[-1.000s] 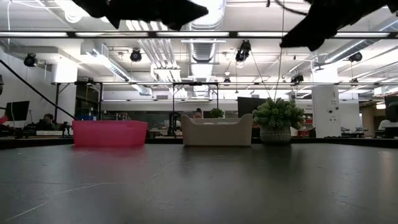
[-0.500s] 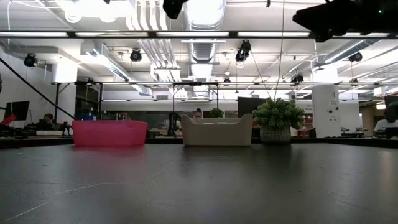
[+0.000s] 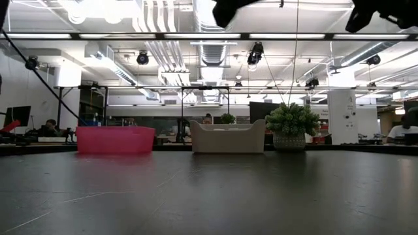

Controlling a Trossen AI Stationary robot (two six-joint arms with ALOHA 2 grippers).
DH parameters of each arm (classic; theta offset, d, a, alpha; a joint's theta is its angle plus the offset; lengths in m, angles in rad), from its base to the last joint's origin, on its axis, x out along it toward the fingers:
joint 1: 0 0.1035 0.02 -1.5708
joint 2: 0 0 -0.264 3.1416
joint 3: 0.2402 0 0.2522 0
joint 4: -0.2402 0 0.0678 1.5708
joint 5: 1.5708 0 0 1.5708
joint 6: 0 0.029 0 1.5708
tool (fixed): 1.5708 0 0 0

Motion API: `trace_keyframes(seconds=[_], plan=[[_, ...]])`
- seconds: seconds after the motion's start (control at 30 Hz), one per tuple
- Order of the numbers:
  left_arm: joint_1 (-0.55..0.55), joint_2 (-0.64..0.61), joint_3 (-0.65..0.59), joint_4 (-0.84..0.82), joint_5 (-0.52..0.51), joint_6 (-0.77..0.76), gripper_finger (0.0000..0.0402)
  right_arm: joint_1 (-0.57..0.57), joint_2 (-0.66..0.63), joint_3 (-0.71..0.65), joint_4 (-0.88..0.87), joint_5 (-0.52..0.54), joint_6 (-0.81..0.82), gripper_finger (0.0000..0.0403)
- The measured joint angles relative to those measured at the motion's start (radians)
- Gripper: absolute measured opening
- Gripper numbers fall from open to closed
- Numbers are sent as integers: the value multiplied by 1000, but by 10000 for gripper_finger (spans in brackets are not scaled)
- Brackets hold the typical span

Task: Pick and place medicine bottles into bin by pill shape (circle, oval)
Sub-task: Put the blue capsule bottle into the white bin

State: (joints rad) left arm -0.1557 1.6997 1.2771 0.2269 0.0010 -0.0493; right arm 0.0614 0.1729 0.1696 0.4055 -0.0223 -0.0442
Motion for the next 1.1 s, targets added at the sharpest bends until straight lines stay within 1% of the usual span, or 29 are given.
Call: trace_keyframes(seconds=[0.03, 0.1, 0.3, 0.53, 0.6, 0.7, 0.8, 0.87, 1.1], plan=[[-7, 32, 40, -46, 0, 1, 90, 7, -3, 0, -8, -6, 5, 105], [-19, 97, 107, -81, 0, 3, 90, 28, -8, -6, -15, -11, 8, 105], [-41, 277, 257, -88, 5, 6, 90, 75, -8, -10, -12, -12, -19, 105], [-40, 480, 432, -71, 5, 3, 90, 78, -9, -11, -11, -12, -31, 105], [-42, 536, 484, -71, 30, 4, 90, 78, -9, -11, -11, -12, -40, 105], [-44, 608, 549, -67, 113, 38, 90, 78, -9, -11, -11, -4, -57, 105], [-46, 662, 595, -46, 198, 61, 90, 78, -7, -11, -14, -3, -61, 105], [-47, 671, 599, -38, 248, 60, 90, 78, -7, -11, -13, -2, -61, 105], [-49, 671, 589, -26, 255, 57, 90, 78, -6, -11, -18, -2, -54, 105]])
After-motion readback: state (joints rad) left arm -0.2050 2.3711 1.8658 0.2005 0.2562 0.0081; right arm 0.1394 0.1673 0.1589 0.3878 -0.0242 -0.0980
